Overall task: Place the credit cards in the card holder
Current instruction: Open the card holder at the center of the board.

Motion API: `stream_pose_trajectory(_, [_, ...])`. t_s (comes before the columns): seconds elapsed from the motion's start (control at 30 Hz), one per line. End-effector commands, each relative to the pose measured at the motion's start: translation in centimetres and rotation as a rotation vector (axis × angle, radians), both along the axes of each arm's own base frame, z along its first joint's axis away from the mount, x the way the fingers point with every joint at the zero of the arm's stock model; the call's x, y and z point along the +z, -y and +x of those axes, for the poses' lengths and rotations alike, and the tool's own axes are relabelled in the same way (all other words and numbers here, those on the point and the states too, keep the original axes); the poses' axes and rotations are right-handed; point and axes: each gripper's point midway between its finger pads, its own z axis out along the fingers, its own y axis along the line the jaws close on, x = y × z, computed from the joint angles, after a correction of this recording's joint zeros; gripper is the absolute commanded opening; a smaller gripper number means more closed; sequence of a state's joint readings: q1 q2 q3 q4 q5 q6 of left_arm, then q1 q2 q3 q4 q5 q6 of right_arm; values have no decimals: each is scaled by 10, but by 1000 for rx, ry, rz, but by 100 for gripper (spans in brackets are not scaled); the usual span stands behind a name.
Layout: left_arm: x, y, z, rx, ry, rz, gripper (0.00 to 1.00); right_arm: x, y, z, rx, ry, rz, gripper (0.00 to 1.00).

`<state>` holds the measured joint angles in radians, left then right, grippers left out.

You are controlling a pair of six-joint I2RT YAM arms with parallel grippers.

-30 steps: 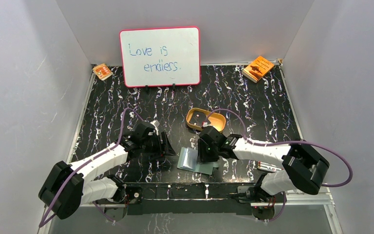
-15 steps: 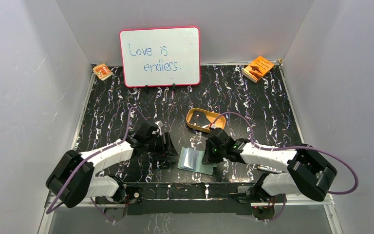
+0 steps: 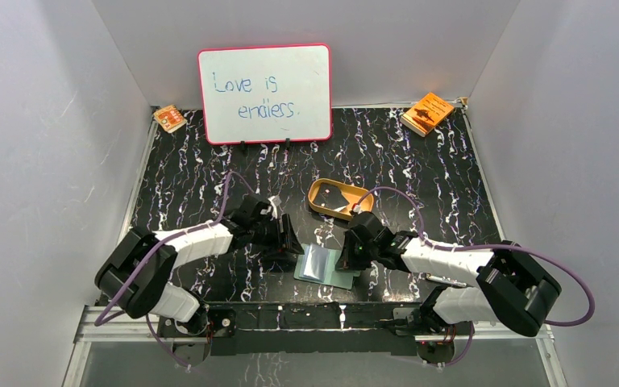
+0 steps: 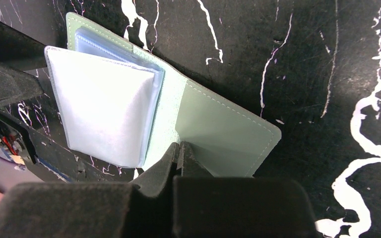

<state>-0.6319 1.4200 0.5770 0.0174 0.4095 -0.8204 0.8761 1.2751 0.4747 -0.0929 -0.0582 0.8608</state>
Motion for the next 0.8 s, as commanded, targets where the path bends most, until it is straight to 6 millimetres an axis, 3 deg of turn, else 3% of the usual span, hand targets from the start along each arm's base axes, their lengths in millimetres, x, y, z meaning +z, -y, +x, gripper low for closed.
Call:
stream_pose_trajectory(0.0, [-5,6,-7,-50,-33,-21,57,-33,31,-8,-14,-18,-138,1])
stream_pose_trajectory(0.27, [-1,21,-17,-107,-61,-116,47,-32,27,-7,-7,-8,-123,0])
stream_pose_trajectory(0.5, [17,36,-18,-146,-41,-232,39,-33,26,-5,-4,-1,-119,0])
stream_pose_trajectory(0.77, [35,51,-23,-198,-32,-327,38,-38,26,-5,-2,-9,-131,0])
